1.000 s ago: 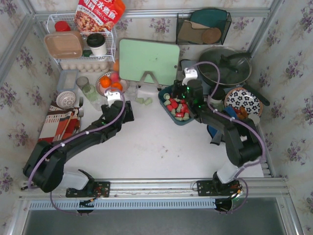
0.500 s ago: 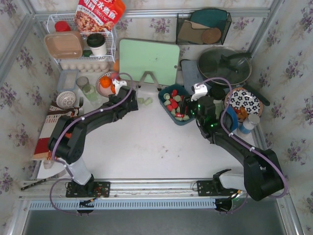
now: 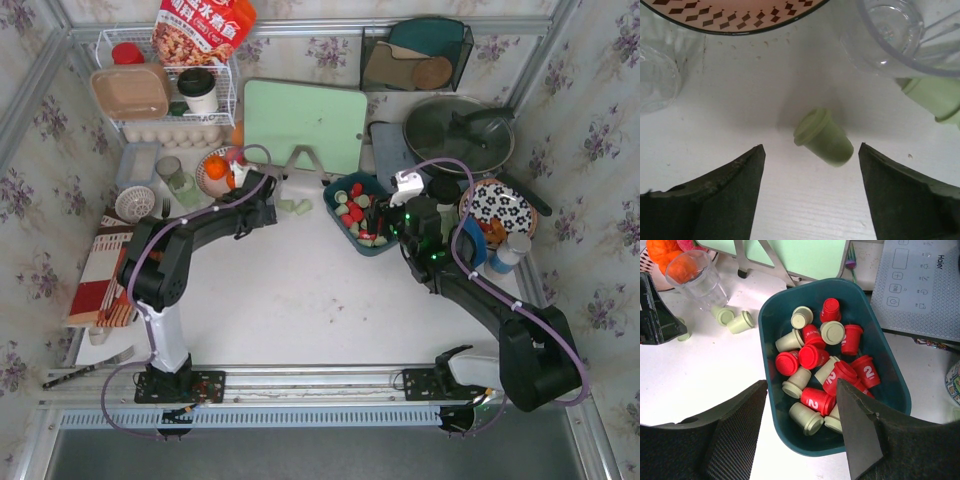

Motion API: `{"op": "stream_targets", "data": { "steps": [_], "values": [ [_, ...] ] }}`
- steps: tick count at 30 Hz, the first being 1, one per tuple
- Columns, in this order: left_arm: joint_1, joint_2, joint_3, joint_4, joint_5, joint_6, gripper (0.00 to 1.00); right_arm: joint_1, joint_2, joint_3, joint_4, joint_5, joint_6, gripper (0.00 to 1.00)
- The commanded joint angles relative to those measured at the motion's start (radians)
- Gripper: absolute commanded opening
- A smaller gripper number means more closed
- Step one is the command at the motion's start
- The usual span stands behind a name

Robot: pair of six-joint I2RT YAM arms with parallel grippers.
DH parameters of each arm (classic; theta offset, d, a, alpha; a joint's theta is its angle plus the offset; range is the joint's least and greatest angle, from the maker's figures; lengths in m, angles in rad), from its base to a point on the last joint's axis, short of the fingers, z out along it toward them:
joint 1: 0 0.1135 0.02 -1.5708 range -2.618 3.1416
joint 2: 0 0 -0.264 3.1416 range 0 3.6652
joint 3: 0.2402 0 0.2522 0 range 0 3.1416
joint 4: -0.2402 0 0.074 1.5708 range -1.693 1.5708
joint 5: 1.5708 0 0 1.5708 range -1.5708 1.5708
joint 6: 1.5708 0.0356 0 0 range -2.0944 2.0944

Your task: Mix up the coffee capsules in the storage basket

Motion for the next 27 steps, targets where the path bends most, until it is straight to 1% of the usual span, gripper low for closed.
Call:
{"op": "stream_targets", "data": {
  "steps": [1,9,10,13,15,18,21,24,27],
  "values": [
    [0.02,0.024,0.026,-0.006,0.043,-0.01,0.77,0.001,0.001,0.003,0.021,-0.02,-0.008,0.65],
    [0.043,0.072,0.067,-0.044,0.067,-0.024,0.76,0.001,0.012,0.008,0.02,-0.035,-0.01,0.65],
    [0.047,0.081,0.076,-0.056,0.078,-0.025,0.73,0.001,0.013,0.008,0.02,-0.038,-0.01,0.65],
    [0.053,0.104,0.092,-0.075,0.101,-0.033,0.69,0.001,0.016,0.008,0.018,-0.038,-0.012,0.65],
    [0.054,0.106,0.088,-0.076,0.106,-0.036,0.65,0.001,0.014,0.008,0.018,-0.038,-0.011,0.65],
    [0.055,0.11,0.081,-0.081,0.116,-0.036,0.61,0.001,0.014,0.008,0.019,-0.038,-0.012,0.65],
    [0.055,0.11,0.072,-0.082,0.119,-0.036,0.61,0.001,0.016,0.008,0.02,-0.038,-0.012,0.65],
    [0.055,0.096,0.051,-0.071,0.122,-0.03,0.51,0.0,0.016,0.009,0.019,-0.038,-0.013,0.65],
    [0.056,0.065,0.022,-0.05,0.122,-0.029,0.5,0.001,0.017,0.008,0.021,-0.038,-0.013,0.65]
  ]
}}
